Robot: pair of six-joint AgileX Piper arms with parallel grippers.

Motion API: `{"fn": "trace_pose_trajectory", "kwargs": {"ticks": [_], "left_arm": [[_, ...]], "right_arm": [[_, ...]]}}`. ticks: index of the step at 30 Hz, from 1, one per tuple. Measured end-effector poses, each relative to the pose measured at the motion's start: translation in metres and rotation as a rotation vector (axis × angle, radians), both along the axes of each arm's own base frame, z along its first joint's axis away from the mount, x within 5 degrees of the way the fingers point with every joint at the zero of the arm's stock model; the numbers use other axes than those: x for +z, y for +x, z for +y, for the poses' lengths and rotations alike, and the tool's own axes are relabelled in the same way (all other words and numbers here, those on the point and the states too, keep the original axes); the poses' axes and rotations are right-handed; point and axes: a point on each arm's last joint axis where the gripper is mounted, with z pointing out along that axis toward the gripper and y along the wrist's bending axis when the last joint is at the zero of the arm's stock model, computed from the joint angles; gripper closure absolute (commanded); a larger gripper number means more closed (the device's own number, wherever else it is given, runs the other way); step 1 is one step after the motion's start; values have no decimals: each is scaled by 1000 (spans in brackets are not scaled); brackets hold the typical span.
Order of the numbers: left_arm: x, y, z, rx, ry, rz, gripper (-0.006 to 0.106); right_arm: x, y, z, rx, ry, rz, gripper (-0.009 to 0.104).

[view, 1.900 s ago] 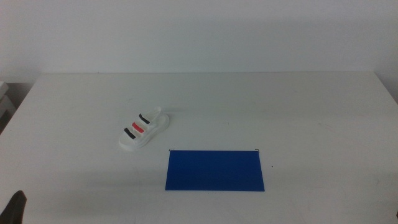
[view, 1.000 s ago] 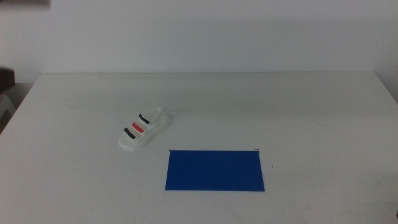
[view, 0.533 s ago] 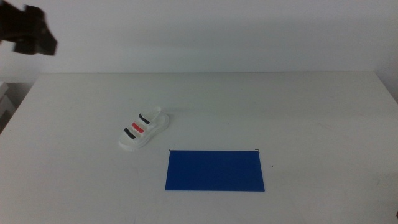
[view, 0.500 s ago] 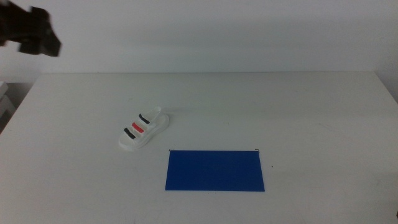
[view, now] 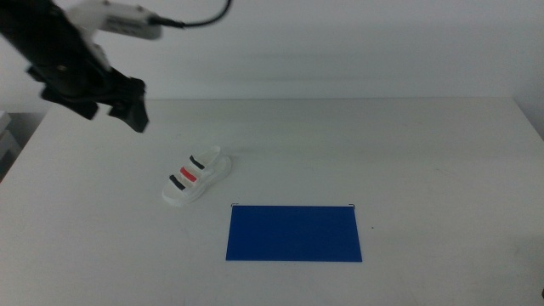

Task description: Use one arm to grab the shoe from the table and place it on the mat.

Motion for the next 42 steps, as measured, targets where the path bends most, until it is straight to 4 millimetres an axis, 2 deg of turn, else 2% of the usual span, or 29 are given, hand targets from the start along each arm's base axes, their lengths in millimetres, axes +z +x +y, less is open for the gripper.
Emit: {"fn": "trace_pose_trajectory", "kwargs": {"ticks": [8, 12, 17, 33, 38, 42], "left_arm": [[-41, 39, -40, -116, 103, 51, 7], [-61, 52, -59, -163, 127, 80, 7], [-87, 63, -72, -207, 142, 120, 7], [-148, 78, -87, -279, 93, 210, 7], [-157, 80, -88, -285, 87, 218, 8], [-159, 80, -88, -292, 87, 222, 18]], "right_arm": [[0, 0, 0, 0, 0, 0, 17], [0, 0, 0, 0, 0, 0, 17], [0, 0, 0, 0, 0, 0, 17], [0, 0, 0, 0, 0, 0, 17], [0, 0, 0, 0, 0, 0, 17], [0, 0, 0, 0, 0, 0, 17]]}}
